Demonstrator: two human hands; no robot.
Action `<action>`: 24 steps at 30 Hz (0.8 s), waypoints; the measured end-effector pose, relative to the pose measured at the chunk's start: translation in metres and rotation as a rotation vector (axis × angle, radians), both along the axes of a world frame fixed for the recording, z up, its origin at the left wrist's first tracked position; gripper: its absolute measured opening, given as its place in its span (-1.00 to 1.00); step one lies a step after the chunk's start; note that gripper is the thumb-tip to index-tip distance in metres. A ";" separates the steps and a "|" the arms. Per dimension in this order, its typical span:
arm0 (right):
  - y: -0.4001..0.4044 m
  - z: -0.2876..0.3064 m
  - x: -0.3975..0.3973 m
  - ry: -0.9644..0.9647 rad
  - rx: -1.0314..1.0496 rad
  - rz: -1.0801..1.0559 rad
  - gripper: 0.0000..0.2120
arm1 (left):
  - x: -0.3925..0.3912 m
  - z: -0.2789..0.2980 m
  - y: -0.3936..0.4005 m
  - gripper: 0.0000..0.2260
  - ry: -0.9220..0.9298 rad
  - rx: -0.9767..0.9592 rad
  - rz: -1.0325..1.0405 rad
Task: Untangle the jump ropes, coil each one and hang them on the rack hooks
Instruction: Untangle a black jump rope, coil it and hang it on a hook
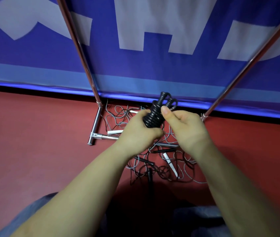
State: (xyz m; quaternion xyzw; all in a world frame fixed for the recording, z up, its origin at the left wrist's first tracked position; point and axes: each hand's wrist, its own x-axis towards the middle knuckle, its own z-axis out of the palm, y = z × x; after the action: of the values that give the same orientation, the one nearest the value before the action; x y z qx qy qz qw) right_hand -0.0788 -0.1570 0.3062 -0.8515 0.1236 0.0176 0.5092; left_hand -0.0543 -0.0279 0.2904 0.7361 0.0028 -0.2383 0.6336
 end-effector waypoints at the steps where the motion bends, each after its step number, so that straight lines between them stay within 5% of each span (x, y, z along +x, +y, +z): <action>1: -0.002 -0.002 0.001 0.043 -0.039 0.013 -0.56 | 0.002 -0.001 0.002 -0.73 0.026 0.006 0.056; 8: -0.006 0.006 -0.006 0.093 -0.153 0.172 -0.75 | 0.018 -0.013 0.023 -0.76 -0.032 0.364 0.142; 14: -0.004 0.015 -0.010 0.021 -0.162 0.243 -0.81 | 0.013 -0.016 0.027 -0.81 -0.081 0.642 -0.214; 20: -0.026 0.012 -0.002 -0.054 -0.096 0.090 -0.75 | 0.000 -0.005 0.020 -0.67 -0.150 0.416 -0.573; 24: -0.035 0.011 -0.001 0.104 0.260 0.027 -0.70 | -0.004 0.004 0.015 -0.71 -0.163 0.196 -0.575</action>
State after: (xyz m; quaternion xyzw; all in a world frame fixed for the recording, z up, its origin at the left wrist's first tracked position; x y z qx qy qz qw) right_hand -0.0799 -0.1920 0.3176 -0.7779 0.1352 0.0843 0.6078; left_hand -0.0579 -0.0129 0.2940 0.7809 -0.2331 -0.3465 0.4645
